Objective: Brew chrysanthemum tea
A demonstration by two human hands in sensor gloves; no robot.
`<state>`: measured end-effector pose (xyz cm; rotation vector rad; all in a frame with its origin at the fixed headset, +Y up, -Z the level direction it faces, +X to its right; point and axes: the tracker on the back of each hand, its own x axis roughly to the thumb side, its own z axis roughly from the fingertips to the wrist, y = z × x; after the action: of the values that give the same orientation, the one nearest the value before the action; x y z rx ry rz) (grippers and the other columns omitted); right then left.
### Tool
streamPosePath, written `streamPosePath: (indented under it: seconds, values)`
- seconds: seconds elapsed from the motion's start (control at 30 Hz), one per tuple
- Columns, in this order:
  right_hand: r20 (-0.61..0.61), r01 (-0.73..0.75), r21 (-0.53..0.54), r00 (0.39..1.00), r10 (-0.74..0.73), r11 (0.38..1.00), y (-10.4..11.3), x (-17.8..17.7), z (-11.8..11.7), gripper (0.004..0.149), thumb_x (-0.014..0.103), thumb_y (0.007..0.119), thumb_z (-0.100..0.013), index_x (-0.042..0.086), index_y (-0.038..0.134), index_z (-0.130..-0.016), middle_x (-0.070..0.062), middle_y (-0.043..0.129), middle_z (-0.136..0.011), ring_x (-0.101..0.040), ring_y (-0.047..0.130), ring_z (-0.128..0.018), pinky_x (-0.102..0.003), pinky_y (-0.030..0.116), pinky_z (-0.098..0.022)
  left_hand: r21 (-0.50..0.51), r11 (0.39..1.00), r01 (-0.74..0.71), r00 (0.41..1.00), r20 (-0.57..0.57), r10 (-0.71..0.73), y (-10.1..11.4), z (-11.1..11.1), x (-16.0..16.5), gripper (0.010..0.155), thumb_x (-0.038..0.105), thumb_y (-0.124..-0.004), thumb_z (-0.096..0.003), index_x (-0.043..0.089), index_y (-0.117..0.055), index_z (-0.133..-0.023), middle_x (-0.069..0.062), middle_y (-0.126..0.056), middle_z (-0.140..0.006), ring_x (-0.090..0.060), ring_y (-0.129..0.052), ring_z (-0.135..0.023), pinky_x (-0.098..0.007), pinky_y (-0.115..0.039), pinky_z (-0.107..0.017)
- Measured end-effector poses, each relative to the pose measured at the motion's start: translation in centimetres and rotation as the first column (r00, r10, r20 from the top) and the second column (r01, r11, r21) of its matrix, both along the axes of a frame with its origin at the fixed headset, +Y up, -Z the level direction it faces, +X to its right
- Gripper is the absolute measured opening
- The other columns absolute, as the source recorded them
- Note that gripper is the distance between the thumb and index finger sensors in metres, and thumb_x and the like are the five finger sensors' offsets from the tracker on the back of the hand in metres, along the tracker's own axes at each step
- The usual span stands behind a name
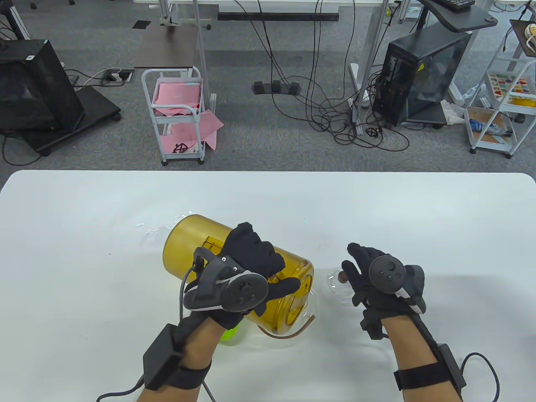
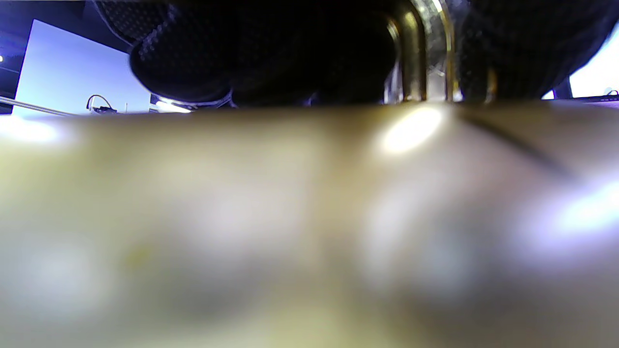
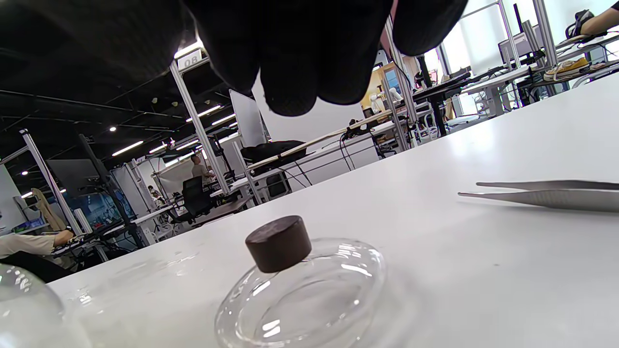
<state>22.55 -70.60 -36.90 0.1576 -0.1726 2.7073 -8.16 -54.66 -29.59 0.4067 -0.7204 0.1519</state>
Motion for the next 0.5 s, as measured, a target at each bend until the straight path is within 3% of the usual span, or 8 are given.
streamPosePath:
  seconds: [0.5]
  values:
    - [-0.004,-0.007,-0.005,1.000,0.007,1.000,-0.11,-0.06,-0.02,0.060,0.056,0.068,-0.056,0.027,0.064,-0.109,-0.003,0.071,-0.106,-0.036,0.072,-0.104,-0.065,0.052,-0.075,-0.003,1.000,0.000,1.000,-0.001,0.000,0.00,-0.06,-0.02,0.050,0.072,-0.088,-0.0453,0.025,-0.099,-0.057,-0.004,-0.103,-0.049,-0.035,-0.094,-0.053,-0.069,-0.055,-0.074]
